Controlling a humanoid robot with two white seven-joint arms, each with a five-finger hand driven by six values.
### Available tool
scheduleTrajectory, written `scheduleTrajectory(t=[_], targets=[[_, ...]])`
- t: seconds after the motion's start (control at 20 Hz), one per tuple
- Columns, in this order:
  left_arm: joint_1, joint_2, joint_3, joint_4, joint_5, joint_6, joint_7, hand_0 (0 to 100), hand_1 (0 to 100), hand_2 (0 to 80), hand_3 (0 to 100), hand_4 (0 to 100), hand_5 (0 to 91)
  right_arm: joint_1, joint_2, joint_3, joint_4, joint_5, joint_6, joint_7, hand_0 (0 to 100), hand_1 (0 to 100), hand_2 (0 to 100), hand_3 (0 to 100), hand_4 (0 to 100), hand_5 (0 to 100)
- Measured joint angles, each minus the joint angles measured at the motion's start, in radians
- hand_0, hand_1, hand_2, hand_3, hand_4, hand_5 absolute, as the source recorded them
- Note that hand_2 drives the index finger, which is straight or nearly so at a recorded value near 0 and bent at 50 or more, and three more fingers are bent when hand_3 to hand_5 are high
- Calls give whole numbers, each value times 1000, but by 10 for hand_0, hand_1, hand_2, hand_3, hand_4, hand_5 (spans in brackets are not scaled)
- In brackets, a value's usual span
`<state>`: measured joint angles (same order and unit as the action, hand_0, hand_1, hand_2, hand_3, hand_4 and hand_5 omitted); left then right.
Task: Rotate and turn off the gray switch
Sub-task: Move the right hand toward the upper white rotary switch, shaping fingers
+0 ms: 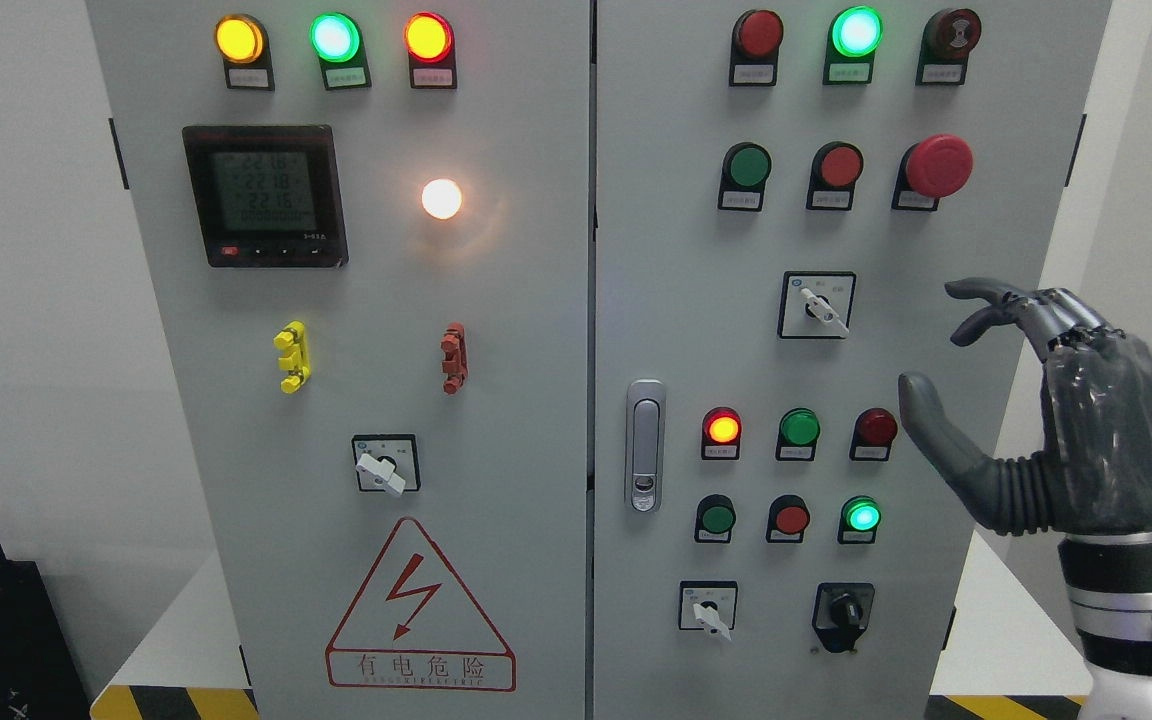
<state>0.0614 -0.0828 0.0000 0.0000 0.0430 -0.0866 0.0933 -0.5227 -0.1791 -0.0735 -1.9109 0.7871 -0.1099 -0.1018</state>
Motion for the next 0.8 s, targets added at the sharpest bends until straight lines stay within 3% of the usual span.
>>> scheduleTrajectory(t=[0.45,0.65,0.8], targets=[[0,0,0,0,0,0,3,120,389,0,0,0,0,-21,47,41,3,14,177,-15,122,406,394,718,736,935],[0,0,0,0,0,0,3,120,389,0,0,0,0,-40,62,51,5,25,267,-17,30,427,415,716,751,954],[0,0,0,0,0,0,1,120,389,0,0,0,0,-53,72,63,7,30,299,-19,0,440,456,729,762,971]])
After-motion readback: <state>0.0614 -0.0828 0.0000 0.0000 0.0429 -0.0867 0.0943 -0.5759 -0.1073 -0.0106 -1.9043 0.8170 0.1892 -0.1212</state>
